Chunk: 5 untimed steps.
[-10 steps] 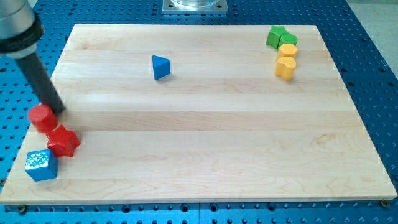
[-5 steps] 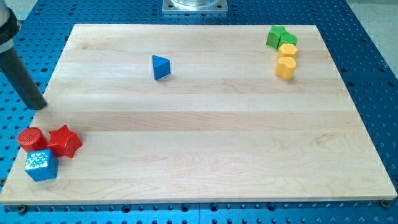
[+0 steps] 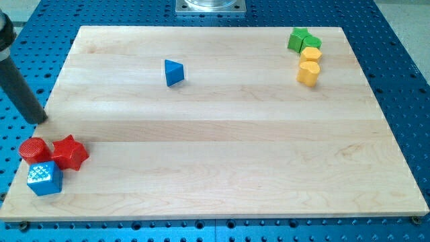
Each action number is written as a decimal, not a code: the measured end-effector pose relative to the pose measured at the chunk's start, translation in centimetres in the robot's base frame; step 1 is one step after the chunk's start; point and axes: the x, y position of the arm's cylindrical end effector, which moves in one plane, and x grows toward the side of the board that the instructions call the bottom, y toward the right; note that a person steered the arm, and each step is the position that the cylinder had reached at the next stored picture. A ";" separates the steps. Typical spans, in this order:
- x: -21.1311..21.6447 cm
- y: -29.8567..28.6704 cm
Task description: Push the red blocks along with the cube towards the bottom left corner of the board
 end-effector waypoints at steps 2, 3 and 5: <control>0.1 0.0; 0.2 0.0; 0.2 0.0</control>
